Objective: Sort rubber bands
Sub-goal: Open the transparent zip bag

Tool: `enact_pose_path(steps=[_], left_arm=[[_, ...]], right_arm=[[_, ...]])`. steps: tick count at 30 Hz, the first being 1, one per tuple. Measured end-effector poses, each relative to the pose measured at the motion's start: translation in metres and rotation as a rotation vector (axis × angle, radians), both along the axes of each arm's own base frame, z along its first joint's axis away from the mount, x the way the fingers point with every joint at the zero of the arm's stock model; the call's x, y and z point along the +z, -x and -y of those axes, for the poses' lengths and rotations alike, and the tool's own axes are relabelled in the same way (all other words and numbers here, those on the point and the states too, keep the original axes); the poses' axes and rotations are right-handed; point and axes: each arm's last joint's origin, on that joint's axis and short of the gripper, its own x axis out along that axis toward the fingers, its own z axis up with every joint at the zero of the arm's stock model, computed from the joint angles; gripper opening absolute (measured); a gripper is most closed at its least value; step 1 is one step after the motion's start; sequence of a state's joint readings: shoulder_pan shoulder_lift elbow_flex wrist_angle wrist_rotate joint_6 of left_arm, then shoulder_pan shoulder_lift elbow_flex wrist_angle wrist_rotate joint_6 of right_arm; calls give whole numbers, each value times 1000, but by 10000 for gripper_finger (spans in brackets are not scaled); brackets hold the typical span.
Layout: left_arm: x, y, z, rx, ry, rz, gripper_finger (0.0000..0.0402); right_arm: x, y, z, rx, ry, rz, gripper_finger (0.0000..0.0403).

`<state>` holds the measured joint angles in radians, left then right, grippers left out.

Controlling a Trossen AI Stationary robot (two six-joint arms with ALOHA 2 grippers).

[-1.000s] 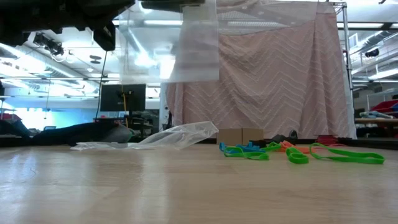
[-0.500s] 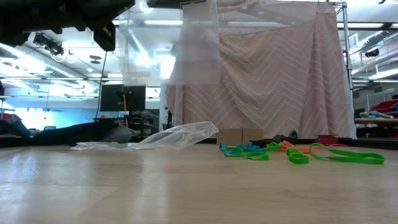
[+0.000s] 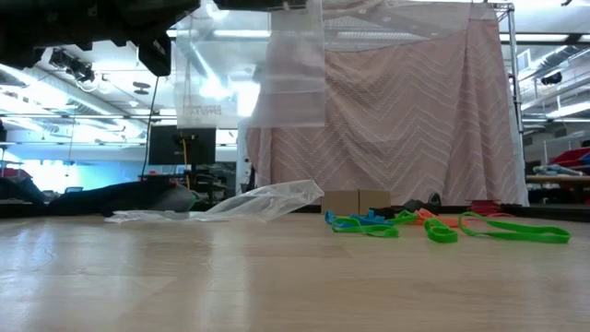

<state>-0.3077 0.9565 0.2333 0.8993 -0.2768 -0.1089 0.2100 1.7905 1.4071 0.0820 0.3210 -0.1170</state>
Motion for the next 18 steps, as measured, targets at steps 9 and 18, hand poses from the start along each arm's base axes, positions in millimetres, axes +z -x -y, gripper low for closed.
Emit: enact_pose_path(steps=[9,18], left_arm=[[0,0,0,0,-1,-2,0],[-1,0,0,0,-2,-6,0]], right_arm=[[-1,1,-4,-10,21,-12,17],[-3,5,-15,-51,54,-33,7]])
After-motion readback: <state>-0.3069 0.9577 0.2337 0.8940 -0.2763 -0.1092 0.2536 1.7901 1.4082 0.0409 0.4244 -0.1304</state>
